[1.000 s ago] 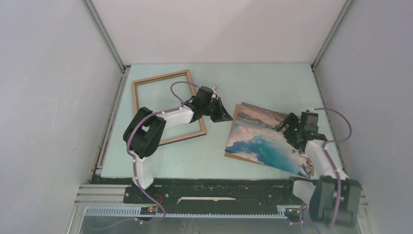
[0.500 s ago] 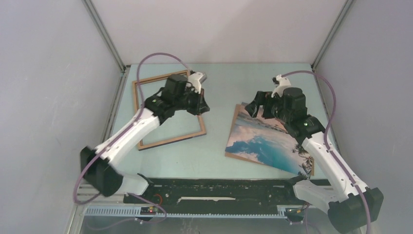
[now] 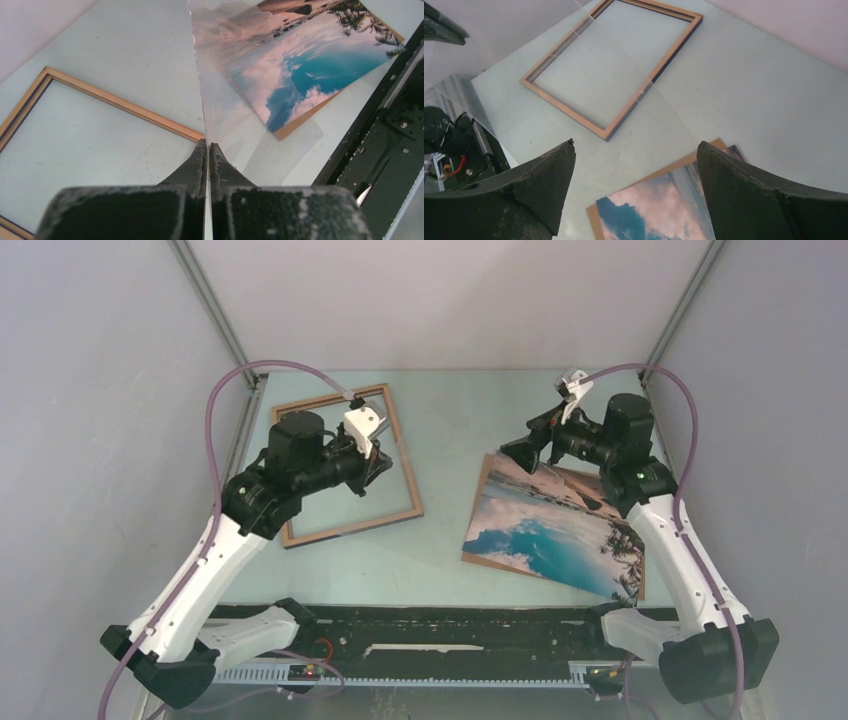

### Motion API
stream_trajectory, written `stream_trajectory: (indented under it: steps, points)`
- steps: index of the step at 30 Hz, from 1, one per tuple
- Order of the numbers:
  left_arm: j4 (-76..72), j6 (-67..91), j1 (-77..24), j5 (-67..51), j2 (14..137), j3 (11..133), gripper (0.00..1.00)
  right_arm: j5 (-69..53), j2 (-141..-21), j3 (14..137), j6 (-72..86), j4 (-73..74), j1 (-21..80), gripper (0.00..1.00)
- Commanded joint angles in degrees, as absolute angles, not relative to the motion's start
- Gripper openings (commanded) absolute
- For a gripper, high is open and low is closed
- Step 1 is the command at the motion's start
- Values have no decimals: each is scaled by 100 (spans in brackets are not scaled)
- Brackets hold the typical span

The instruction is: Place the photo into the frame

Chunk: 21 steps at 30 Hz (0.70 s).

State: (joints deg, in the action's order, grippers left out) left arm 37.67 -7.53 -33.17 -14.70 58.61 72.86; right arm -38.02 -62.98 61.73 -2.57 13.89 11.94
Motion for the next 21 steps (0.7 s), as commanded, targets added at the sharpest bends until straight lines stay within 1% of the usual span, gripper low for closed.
stream_trajectory:
  steps: [1,5,8,13,17,21]
  points:
    - [3862,-1553,-3285,-1818,5599,7218,0,-5030,-6402,6159,-761,712,922,98]
    - [3837,-1698,-3280,-1929,5458,7287,0,-5318,-6616,6179,-960,730,883,98]
    - [3848,-1764,-3285,-2001,5404,7356,0,-5722,-6877,6177,-1027,667,912,95]
    - [3881,-1819,-3280,-1996,5302,7525,0,-5622,-7213,6249,-1040,287,1063,96]
    - [3952,-1763,-3280,-1978,5291,7689,0,-5774,-7434,6611,-1082,593,1063,96]
    - [3973,-1700,-3286,-1958,5282,7838,0,-6218,-7614,6845,-984,913,1148,95]
